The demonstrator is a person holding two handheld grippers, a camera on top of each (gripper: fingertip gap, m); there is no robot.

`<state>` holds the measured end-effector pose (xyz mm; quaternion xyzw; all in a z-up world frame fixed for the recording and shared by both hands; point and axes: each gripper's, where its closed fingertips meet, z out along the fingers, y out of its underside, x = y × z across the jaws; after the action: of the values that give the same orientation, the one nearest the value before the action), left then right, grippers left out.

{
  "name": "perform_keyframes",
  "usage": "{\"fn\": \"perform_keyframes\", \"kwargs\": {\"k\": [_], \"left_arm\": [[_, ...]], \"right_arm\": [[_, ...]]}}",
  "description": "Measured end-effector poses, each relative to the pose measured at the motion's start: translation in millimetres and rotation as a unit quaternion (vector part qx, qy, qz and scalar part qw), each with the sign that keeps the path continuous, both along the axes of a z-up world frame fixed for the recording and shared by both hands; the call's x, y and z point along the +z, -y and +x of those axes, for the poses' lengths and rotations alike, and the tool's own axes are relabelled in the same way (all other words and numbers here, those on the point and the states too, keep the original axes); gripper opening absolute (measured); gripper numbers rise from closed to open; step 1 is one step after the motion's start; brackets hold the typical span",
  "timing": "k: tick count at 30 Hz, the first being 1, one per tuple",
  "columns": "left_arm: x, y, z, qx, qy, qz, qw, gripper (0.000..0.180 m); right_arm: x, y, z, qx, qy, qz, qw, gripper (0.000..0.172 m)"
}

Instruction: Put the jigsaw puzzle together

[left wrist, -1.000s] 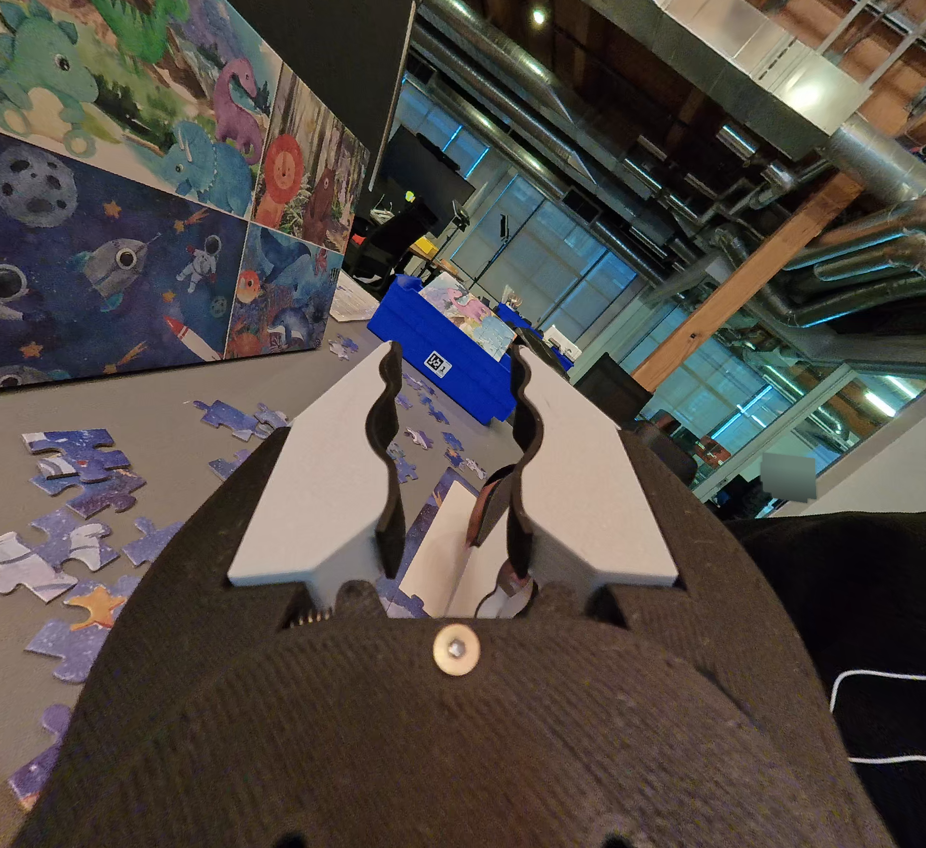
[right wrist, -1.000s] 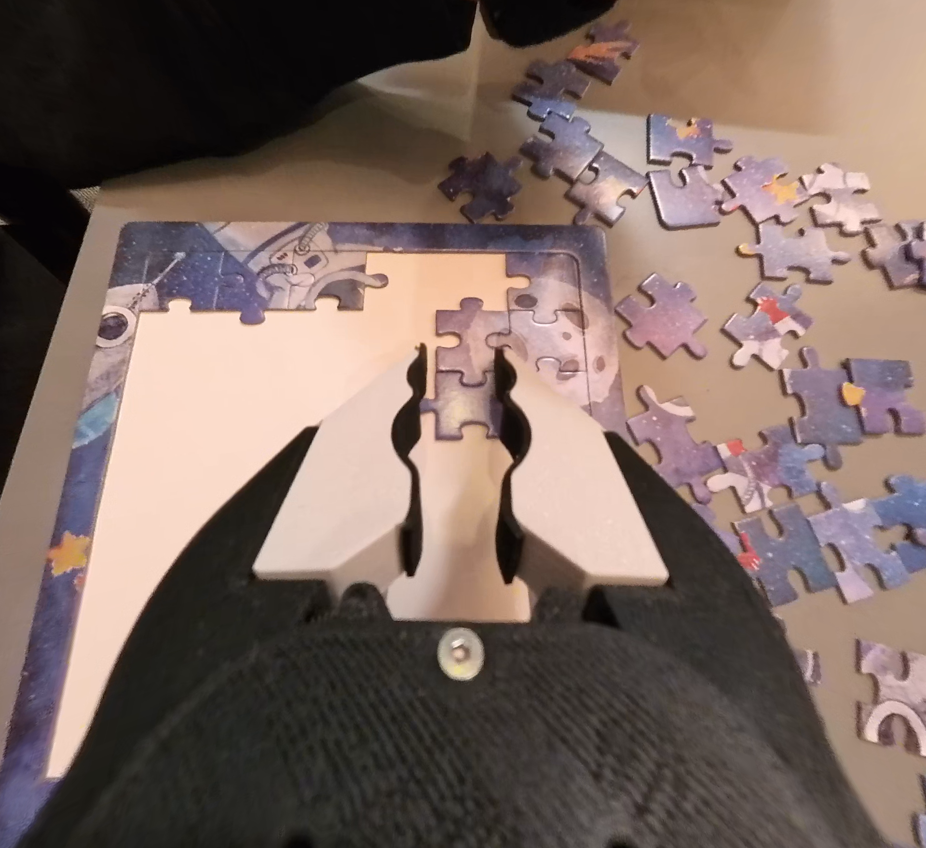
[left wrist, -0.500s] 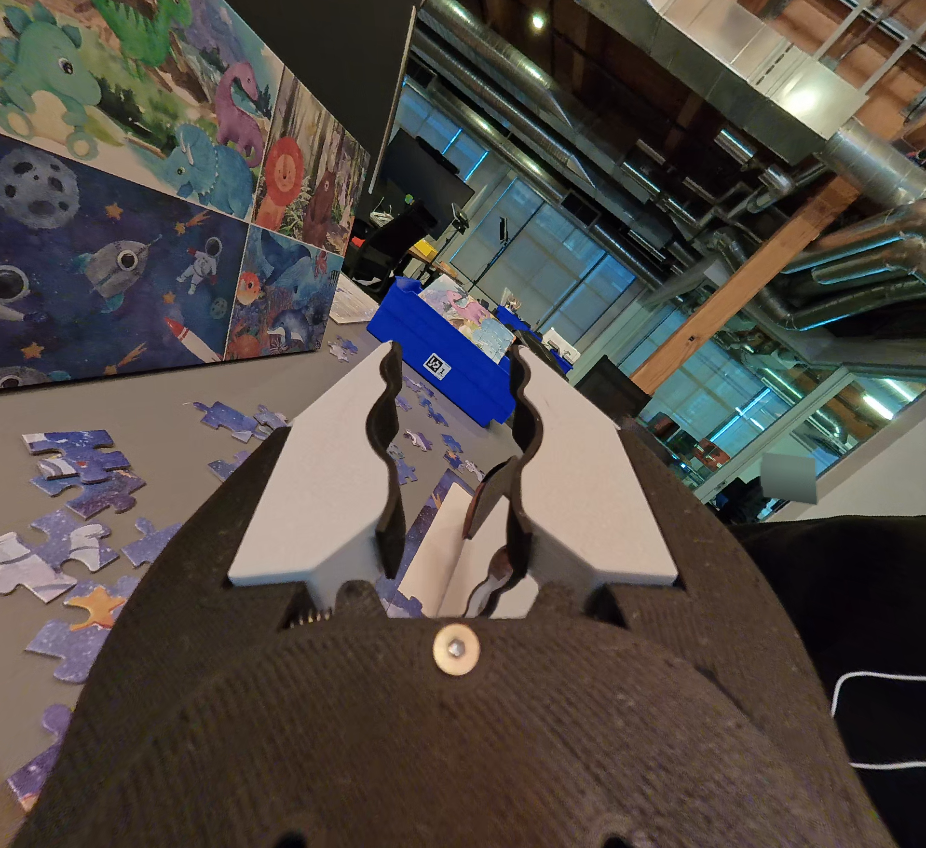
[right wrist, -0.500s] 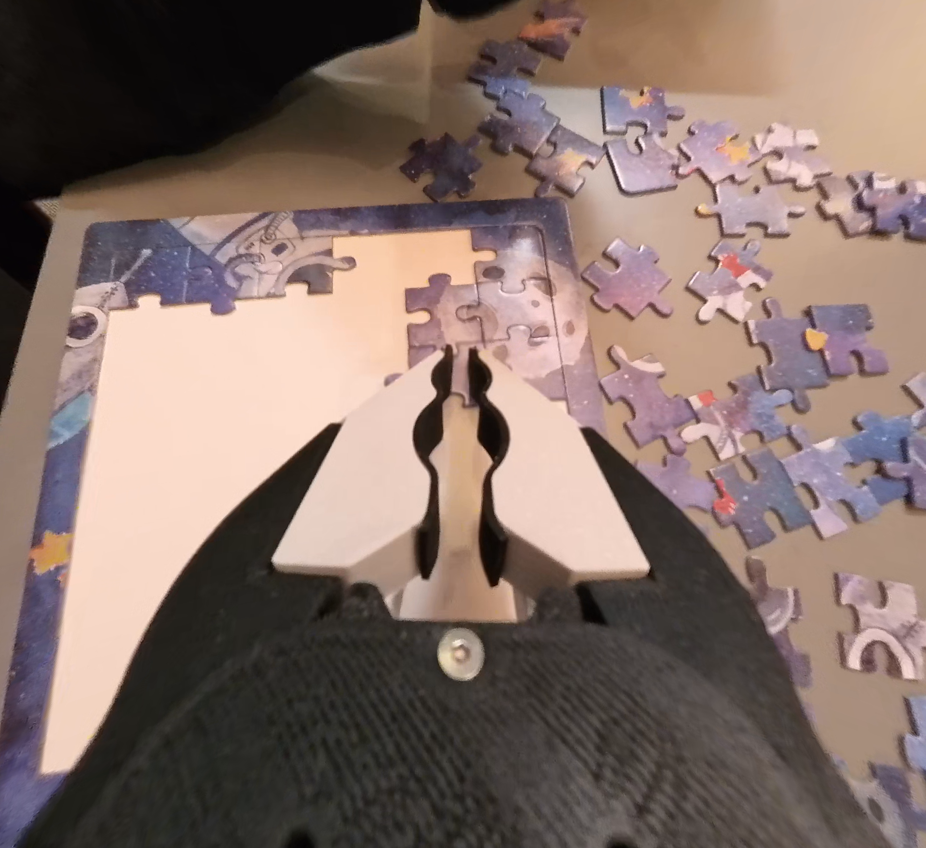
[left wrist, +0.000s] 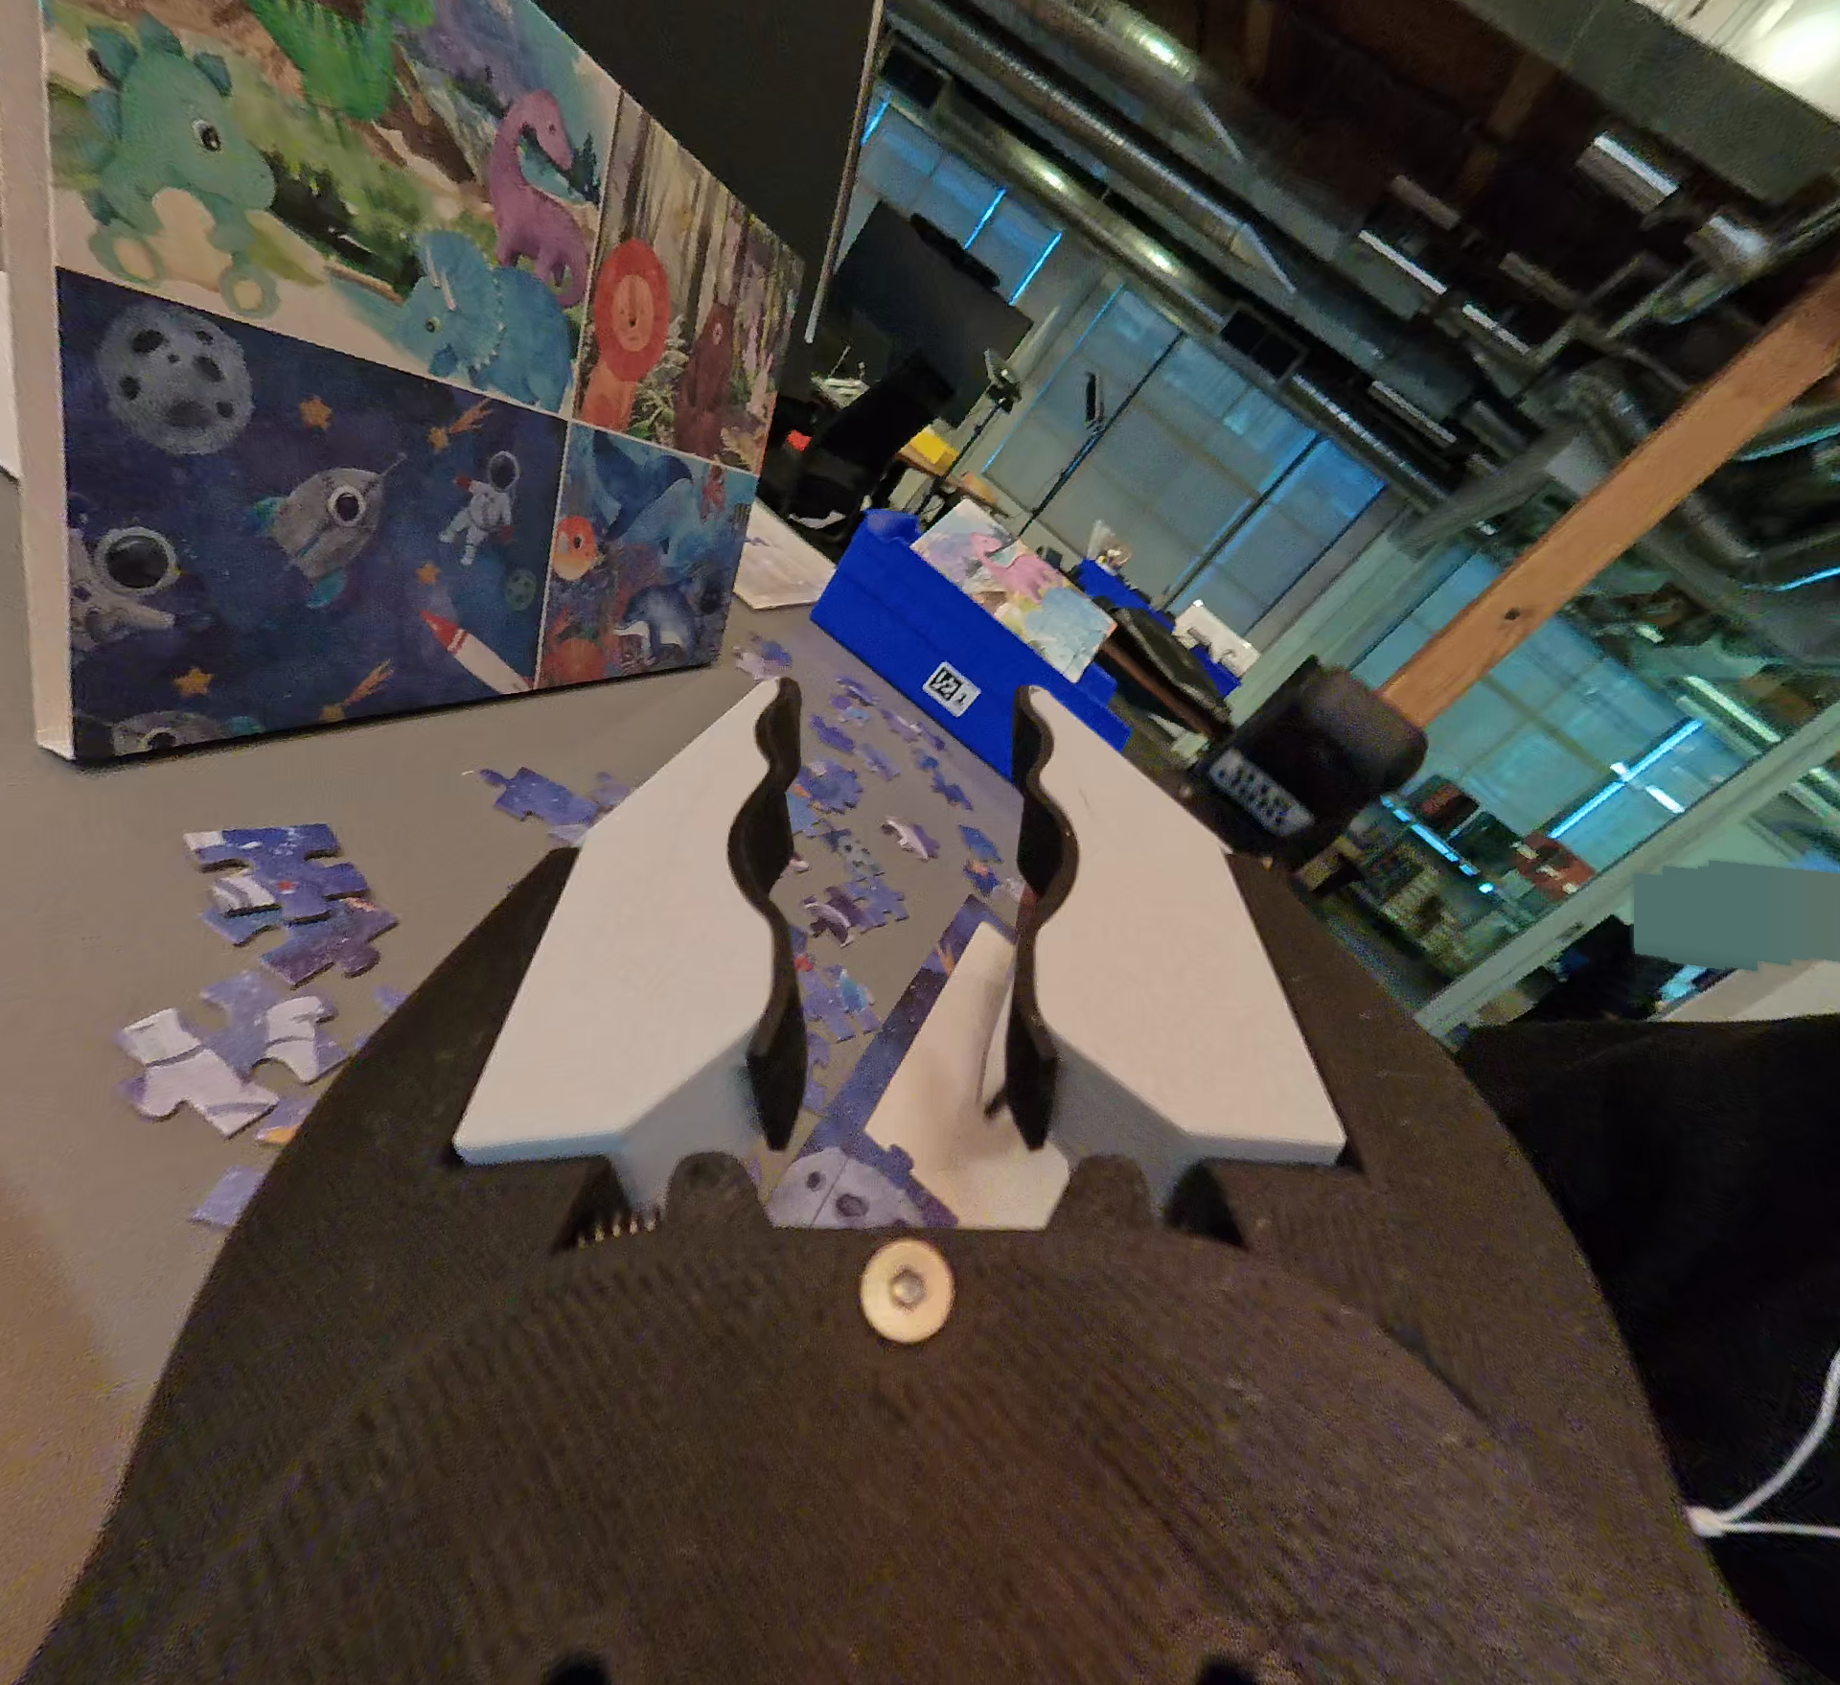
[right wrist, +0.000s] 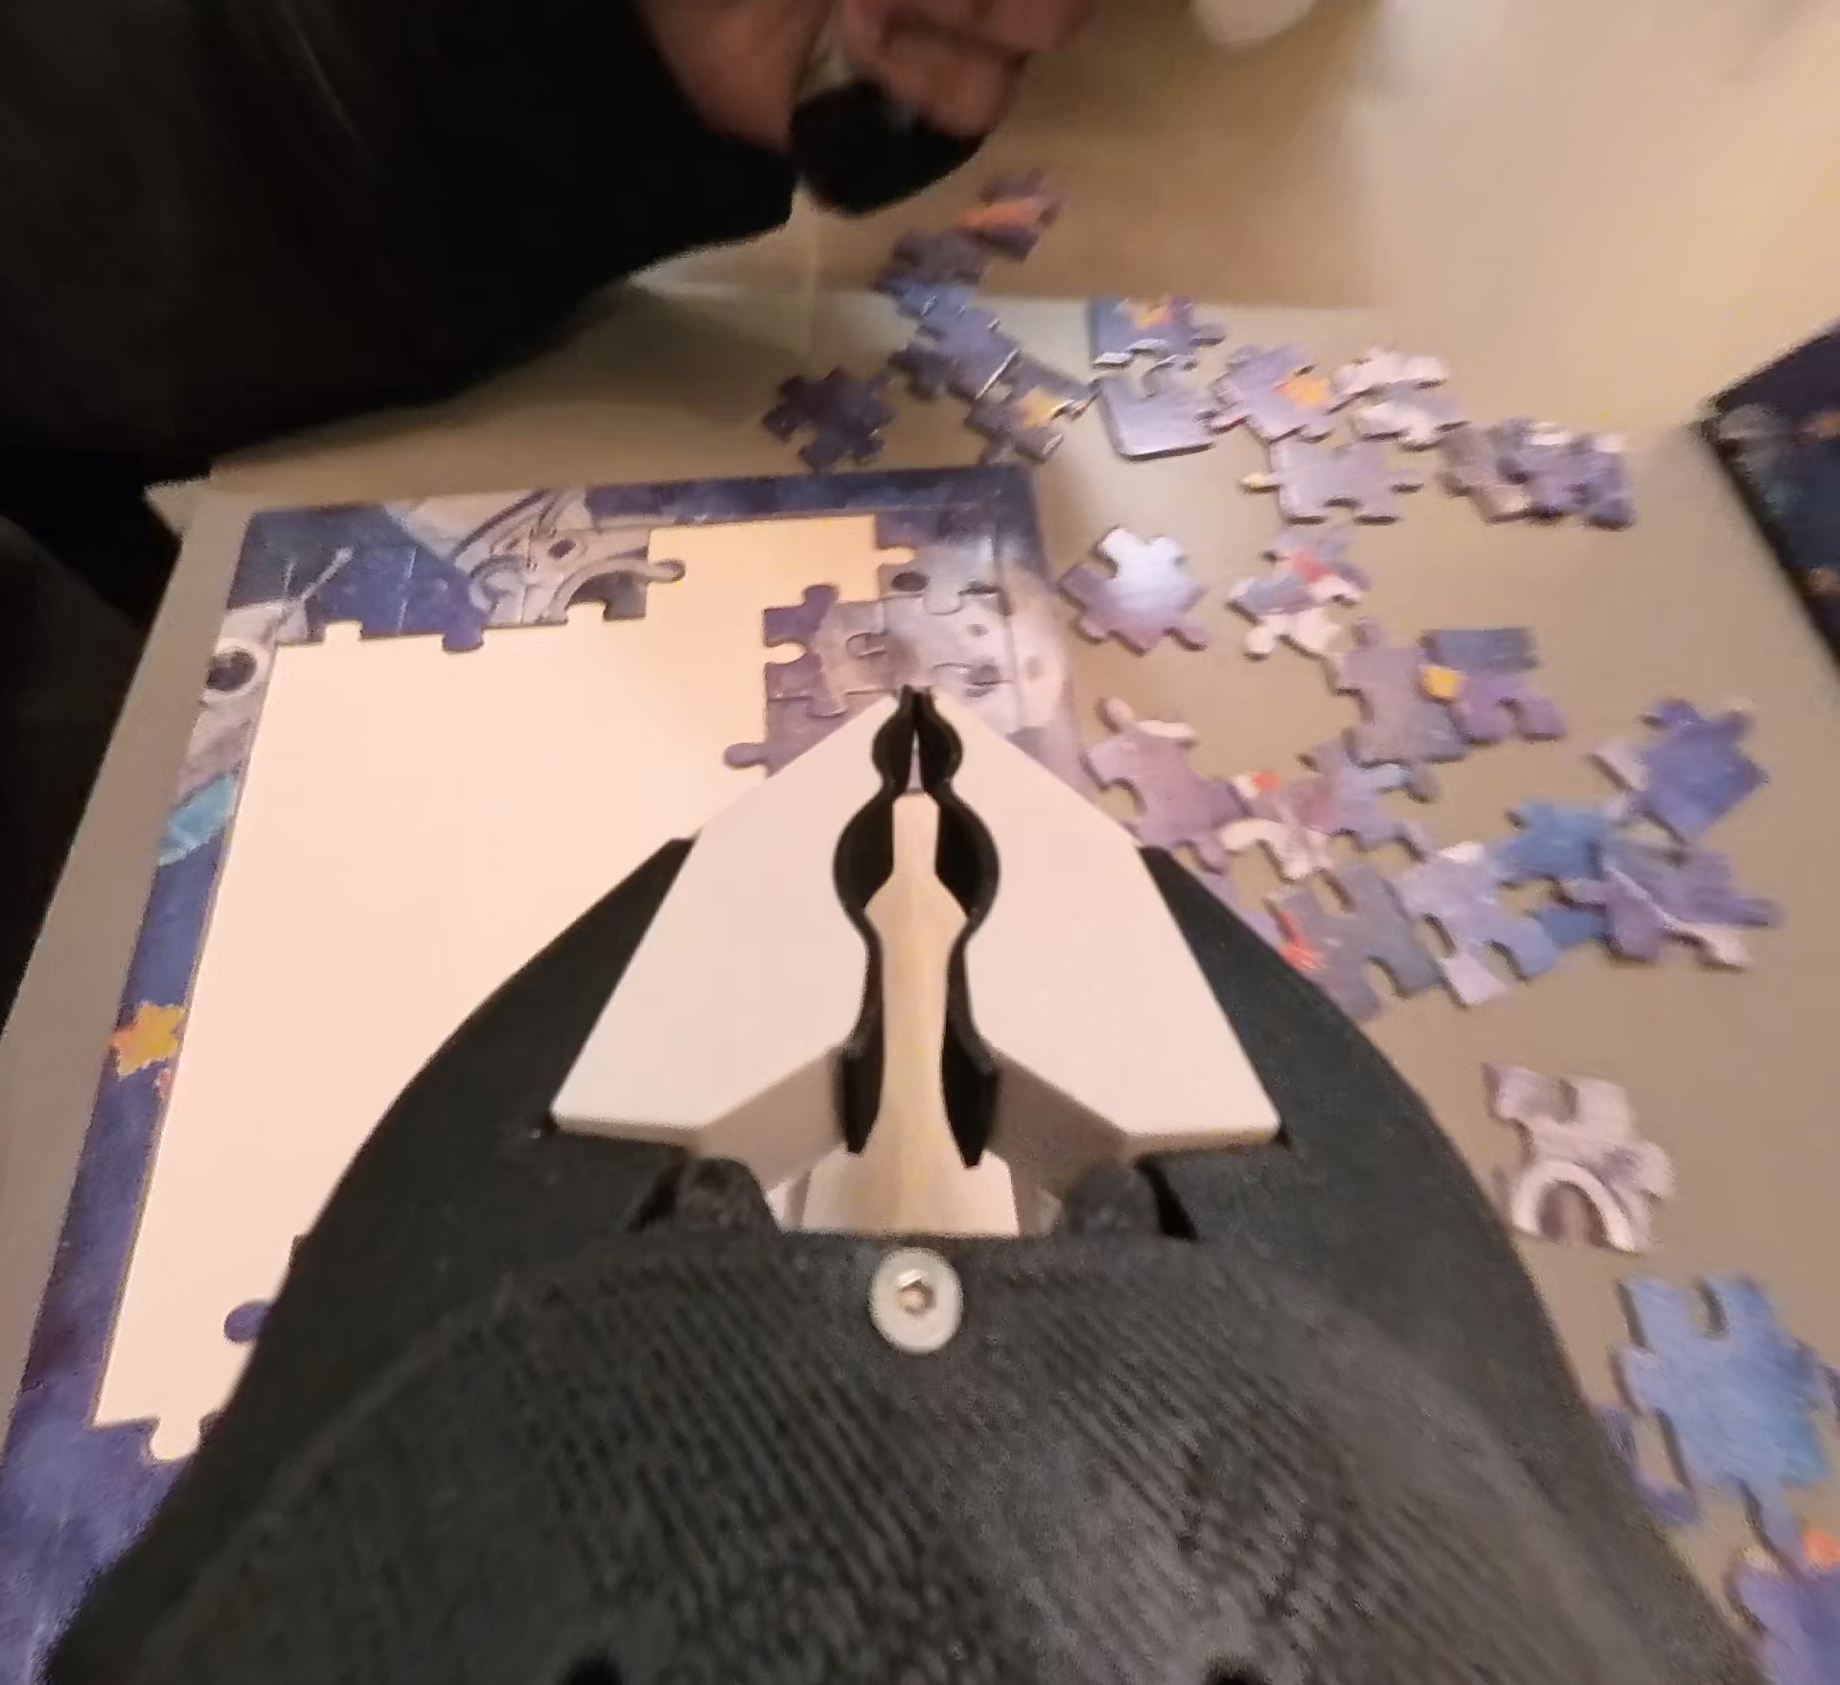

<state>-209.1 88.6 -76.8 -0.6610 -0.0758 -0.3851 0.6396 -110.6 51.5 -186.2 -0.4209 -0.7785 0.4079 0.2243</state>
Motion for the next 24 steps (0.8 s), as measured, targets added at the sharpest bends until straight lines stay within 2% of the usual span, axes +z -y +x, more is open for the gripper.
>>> {"fn": "perform_keyframes", "kwargs": {"k": [4, 7, 11, 14, 18, 24], "left_arm": [[-16.4, -5.6, -4.6, 0.034, -0.058, -0.042, 0.997, 0.039], [-34.7, -10.4, -12.9, 0.079, -0.132, -0.092, 0.984, 0.033], [-40.1, -9.6, -30.7, 0.162, -0.234, -0.117, 0.951, 0.000], [-40.8, -7.8, -39.4, 0.193, -0.263, -0.125, 0.937, 0.000], [-52.0, -9.5, -41.5, 0.193, -0.282, -0.157, 0.927, 0.000], [-77.1, -10.7, -48.4, 0.211, -0.388, -0.227, 0.868, 0.000]], "right_arm": [[17.2, -49.9, 4.1, -0.081, -0.057, -0.028, 0.995, 0.000], [22.1, -83.6, 14.3, -0.133, -0.087, -0.035, 0.987, 0.000], [39.0, -123.2, 24.7, -0.198, -0.123, -0.045, 0.971, 0.000], [58.8, -142.1, 32.6, -0.235, -0.161, -0.064, 0.956, 0.000], [69.7, -168.0, 44.5, -0.282, -0.186, -0.070, 0.939, 0.000], [73.8, -194.7, 57.7, -0.327, -0.201, -0.107, 0.917, 0.000]]}}
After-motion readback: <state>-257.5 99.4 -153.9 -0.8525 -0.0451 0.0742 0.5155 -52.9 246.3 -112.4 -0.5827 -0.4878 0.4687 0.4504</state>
